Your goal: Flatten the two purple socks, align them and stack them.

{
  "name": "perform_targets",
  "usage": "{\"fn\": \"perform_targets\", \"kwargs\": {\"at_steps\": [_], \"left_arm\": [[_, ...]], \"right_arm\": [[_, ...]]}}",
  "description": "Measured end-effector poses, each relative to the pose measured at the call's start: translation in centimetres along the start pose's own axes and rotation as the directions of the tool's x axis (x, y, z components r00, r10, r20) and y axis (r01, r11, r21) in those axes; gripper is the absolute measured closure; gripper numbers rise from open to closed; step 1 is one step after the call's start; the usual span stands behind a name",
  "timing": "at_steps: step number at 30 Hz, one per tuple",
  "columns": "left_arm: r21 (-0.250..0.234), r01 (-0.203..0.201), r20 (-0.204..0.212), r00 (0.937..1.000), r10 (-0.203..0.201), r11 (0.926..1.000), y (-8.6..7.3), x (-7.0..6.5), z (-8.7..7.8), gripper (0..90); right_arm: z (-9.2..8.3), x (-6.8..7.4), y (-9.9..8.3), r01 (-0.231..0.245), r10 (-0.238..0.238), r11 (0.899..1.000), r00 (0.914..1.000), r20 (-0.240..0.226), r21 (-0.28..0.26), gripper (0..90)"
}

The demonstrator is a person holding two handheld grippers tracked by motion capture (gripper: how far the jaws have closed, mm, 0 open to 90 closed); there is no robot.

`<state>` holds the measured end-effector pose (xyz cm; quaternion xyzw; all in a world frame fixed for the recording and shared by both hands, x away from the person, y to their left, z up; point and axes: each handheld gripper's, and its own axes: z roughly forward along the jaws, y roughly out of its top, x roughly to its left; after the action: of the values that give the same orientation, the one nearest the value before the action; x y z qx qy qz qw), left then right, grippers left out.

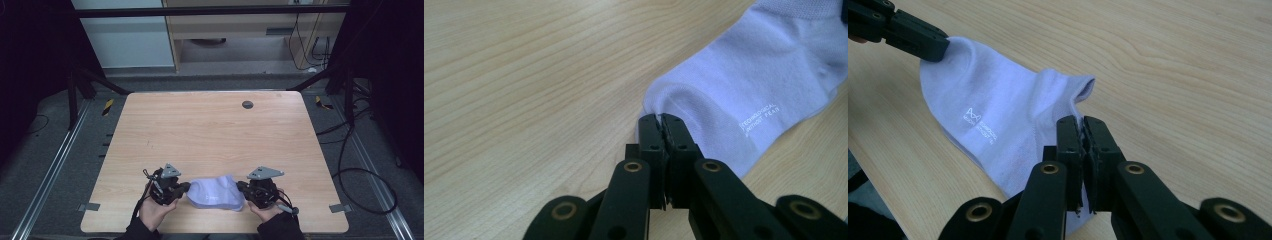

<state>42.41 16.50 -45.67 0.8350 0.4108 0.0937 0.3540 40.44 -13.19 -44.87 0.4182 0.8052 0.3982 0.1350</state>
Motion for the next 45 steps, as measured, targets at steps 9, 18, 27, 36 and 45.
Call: {"fn": "perform_targets", "kwargs": {"at_steps": [9,18,27,36,45], "left_arm": [[0.024,-0.003,0.003,1.0,0.003,0.9997,-0.4,-0.2,0.6,87.8],[0.043,-0.007,0.002,1.0,0.007,0.9991,-0.7,-0.2,1.3,87.8],[0.048,-0.011,-0.012,0.9999,0.012,0.9988,-0.9,0.1,1.7,85.3],[-0.063,-0.031,-0.031,0.9991,0.029,0.9976,0.0,-0.5,0.2,74.7],[-0.024,-0.082,-0.023,0.9964,0.082,0.9963,0.3,-2.3,3.6,83.4]], "right_arm": [[0.2,-0.2,-0.6,-0.007,0.007,1.0,1.0,-0.004,0.028,87.0],[0.9,-0.3,-1.1,-0.012,0.012,0.997,0.9999,0.0,0.072,86.9],[1.6,-0.8,-1.7,-0.011,0.009,0.995,0.9998,0.02,0.104,82.9],[0.9,-0.6,-1.4,0.023,-0.023,1.0,0.9994,0.025,-0.002,73.8],[3.3,-0.1,-1.8,0.054,-0.053,0.998,0.9974,-0.049,0.029,86.7]]}}
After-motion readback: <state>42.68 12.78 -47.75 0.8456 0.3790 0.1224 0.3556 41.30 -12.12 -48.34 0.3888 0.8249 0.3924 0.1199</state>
